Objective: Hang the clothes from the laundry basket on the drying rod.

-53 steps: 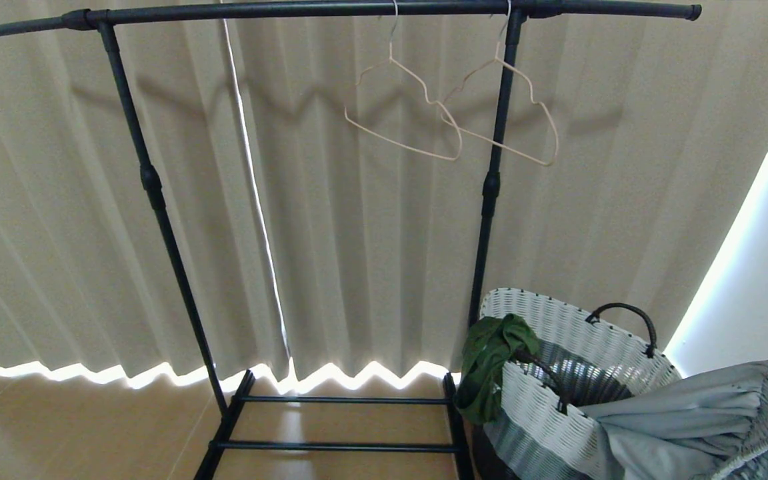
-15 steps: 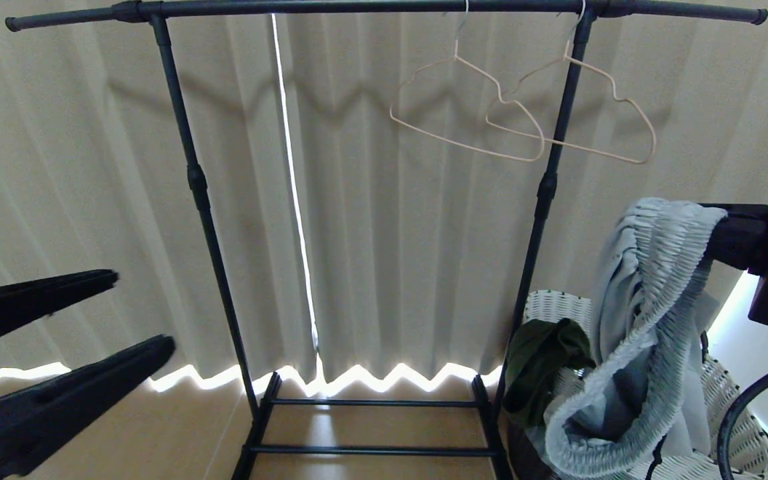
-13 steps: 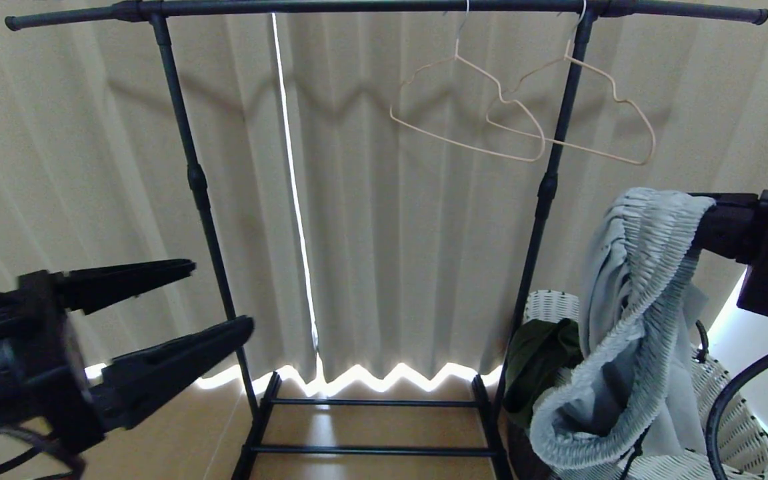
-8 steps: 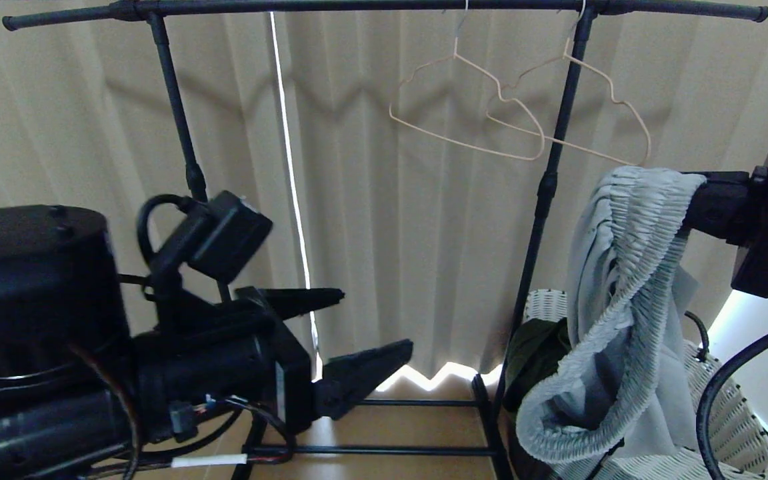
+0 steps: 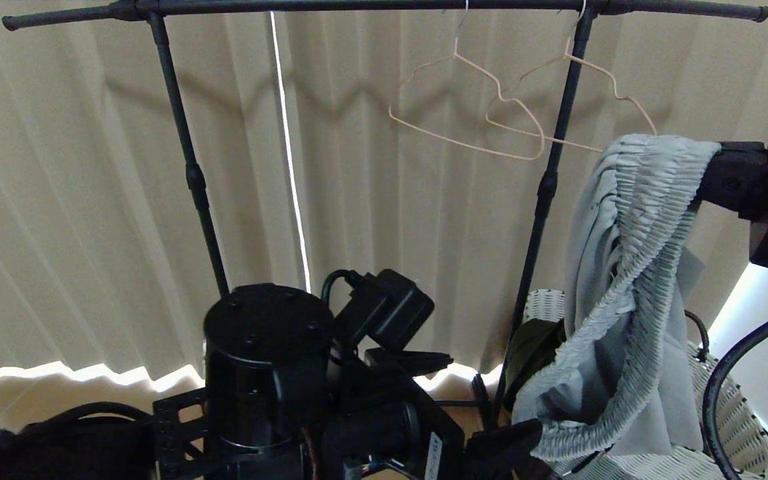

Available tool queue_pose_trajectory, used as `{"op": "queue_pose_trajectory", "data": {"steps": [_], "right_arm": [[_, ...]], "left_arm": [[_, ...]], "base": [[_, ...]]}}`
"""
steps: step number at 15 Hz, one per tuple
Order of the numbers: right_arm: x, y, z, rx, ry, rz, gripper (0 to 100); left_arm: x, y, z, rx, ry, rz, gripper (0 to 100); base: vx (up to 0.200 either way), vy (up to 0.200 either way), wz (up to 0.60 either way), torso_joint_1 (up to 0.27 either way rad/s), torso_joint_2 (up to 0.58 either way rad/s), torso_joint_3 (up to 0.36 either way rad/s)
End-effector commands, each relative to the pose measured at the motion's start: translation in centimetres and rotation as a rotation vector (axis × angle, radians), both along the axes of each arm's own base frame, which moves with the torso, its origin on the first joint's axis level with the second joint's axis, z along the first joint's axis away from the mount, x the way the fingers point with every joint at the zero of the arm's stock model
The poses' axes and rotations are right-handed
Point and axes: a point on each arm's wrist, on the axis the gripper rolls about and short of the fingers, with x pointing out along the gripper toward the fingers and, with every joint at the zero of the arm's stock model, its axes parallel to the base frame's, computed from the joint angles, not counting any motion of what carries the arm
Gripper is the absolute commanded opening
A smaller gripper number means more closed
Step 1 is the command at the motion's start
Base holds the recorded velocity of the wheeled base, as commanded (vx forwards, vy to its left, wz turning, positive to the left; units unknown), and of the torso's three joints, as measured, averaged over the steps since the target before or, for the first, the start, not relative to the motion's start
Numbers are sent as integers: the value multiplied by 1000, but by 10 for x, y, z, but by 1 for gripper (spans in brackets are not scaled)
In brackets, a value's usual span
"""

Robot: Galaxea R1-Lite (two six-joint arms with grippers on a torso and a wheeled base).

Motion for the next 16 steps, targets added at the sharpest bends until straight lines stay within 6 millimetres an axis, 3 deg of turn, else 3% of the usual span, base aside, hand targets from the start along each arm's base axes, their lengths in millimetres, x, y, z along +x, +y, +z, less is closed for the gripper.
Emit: {"op": "queue_pose_trajectory", "data": {"steps": [1, 5, 9, 12, 13, 16], "right_arm": [[-3, 2, 5, 10, -16, 18, 0], [-8, 5, 9, 19, -29, 45, 0], [-15, 0, 13, 32, -46, 45, 0], [-16, -1, 13, 33, -49, 45, 0], [-16, -1, 13, 33, -49, 45, 0], [-18, -3, 12, 33, -49, 42, 0]], "left_arm": [[9, -17, -12, 24, 16, -9, 100], [31, -38, -29, 27, -2, 77, 100], [47, -29, -38, 52, 7, 152, 100], [45, -25, -42, 69, 18, 155, 100], [41, -21, -41, 73, 20, 153, 0], [25, 0, -35, 78, 12, 155, 0]], "base": [[0, 0, 0, 0, 0, 0], [0, 0, 0, 0, 0, 0], [0, 0, 0, 0, 0, 0], [0, 0, 0, 0, 0, 0], [0, 0, 0, 0, 0, 0], [0, 0, 0, 0, 0, 0]]}}
